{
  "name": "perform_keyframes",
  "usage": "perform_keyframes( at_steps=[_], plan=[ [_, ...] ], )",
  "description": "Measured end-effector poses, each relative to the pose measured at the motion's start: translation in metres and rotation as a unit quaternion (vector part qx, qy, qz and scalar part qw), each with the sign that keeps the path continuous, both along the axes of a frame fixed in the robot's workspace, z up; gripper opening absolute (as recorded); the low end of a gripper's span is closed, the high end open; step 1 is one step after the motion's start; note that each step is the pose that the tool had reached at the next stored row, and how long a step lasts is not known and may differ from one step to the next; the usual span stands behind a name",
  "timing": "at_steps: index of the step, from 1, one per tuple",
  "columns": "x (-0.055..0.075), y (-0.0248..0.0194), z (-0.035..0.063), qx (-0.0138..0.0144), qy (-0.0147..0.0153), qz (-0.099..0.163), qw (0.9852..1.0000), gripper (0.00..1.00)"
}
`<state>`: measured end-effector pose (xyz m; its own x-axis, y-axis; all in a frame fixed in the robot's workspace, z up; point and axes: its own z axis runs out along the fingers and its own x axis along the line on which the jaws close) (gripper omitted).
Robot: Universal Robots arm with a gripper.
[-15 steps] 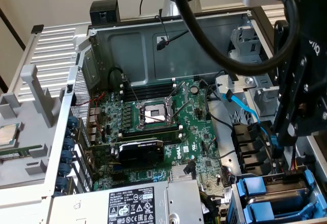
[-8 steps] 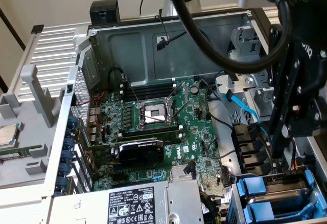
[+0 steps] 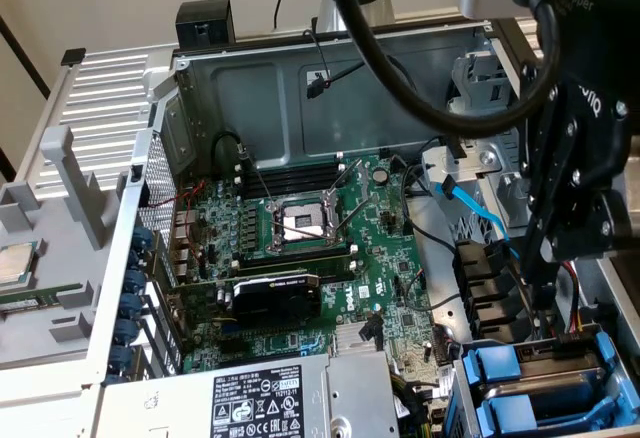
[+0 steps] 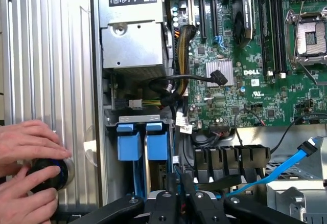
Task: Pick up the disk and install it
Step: 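Insert the first disk wire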
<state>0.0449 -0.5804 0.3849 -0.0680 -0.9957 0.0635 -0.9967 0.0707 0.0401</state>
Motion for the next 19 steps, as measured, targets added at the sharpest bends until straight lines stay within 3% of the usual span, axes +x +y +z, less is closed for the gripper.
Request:
perform_keyframes(
  at_steps=[4, 8, 10, 19],
  plan=[
    [-0.0002, 0.0002, -0.0001, -0.0048, 0.0042, -0.002, 1.0, 0.15],
    [-0.0008, 0.0002, -0.0002, -0.0052, 0.0053, -0.004, 1.0, 0.17],
    [-0.0009, 0.0003, -0.0008, -0.0053, 0.0055, -0.005, 1.0, 0.3],
    [-0.0007, 0.0002, -0.0072, -0.0061, 0.0082, -0.01, 0.9999, 0.3]
  ],
)
